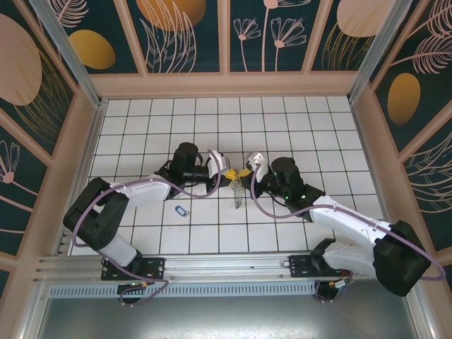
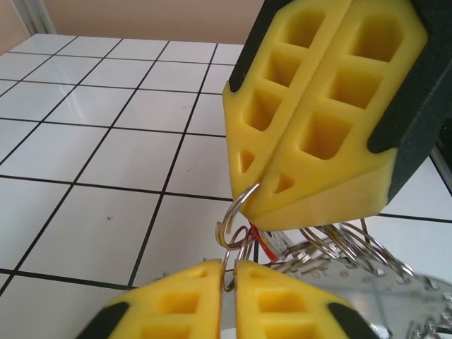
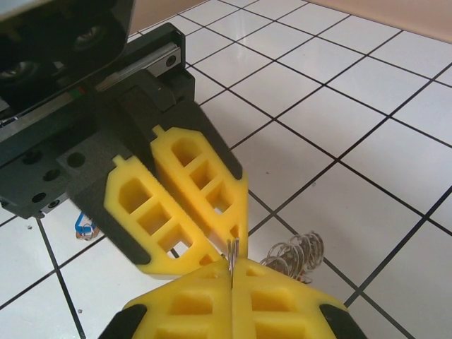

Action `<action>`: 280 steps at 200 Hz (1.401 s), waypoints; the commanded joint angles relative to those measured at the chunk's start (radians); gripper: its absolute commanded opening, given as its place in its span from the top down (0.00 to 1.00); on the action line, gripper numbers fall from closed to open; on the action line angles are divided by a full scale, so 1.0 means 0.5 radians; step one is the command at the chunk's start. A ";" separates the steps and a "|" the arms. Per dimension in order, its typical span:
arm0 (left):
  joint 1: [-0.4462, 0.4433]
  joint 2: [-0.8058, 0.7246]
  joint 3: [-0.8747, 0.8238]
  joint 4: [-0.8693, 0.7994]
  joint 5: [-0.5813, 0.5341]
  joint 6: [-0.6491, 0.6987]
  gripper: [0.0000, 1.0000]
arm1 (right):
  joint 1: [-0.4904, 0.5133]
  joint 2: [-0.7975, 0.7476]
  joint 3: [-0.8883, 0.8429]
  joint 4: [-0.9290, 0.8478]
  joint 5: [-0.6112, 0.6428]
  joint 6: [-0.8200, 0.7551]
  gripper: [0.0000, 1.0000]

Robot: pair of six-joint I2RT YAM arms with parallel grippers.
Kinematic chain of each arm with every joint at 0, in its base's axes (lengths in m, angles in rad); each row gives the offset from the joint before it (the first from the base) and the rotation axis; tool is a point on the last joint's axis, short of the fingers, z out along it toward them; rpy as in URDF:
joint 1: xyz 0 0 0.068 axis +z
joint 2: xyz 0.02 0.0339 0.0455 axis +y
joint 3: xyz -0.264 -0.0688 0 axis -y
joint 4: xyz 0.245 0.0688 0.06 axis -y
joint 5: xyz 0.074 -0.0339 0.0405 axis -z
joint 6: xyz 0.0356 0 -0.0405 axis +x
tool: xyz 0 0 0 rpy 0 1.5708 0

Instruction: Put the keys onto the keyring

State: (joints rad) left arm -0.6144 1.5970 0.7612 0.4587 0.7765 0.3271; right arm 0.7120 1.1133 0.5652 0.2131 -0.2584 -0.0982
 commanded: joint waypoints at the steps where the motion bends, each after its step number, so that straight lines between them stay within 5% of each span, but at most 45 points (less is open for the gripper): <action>1: -0.003 0.006 0.050 -0.036 0.009 0.041 0.94 | -0.004 -0.055 0.048 0.087 -0.014 -0.011 1.00; 10: -0.003 0.006 0.048 -0.037 0.009 0.048 1.00 | -0.004 -0.065 0.045 0.078 -0.008 -0.009 1.00; 89: -0.002 0.027 -0.088 0.304 0.054 -0.059 1.00 | -0.083 -0.092 -0.090 0.036 0.090 0.075 1.00; 160: -0.003 0.052 -0.114 0.344 0.037 -0.073 1.00 | -0.083 -0.063 0.000 0.112 -0.089 0.057 1.00; 175: -0.002 0.048 -0.117 0.343 0.013 -0.084 0.84 | -0.078 -0.055 0.027 0.102 -0.128 0.049 1.00; 199: -0.005 0.035 -0.110 0.333 0.012 -0.078 0.77 | -0.071 -0.048 0.046 0.089 -0.134 0.039 1.00; 280: -0.002 0.002 -0.065 0.222 0.054 -0.074 0.67 | -0.056 -0.042 0.078 0.065 -0.122 0.025 1.00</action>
State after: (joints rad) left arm -0.6155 1.6112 0.7128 0.5835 0.7769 0.2905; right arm 0.6788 1.0920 0.5568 0.2123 -0.2974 -0.0719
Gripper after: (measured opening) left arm 0.322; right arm 0.052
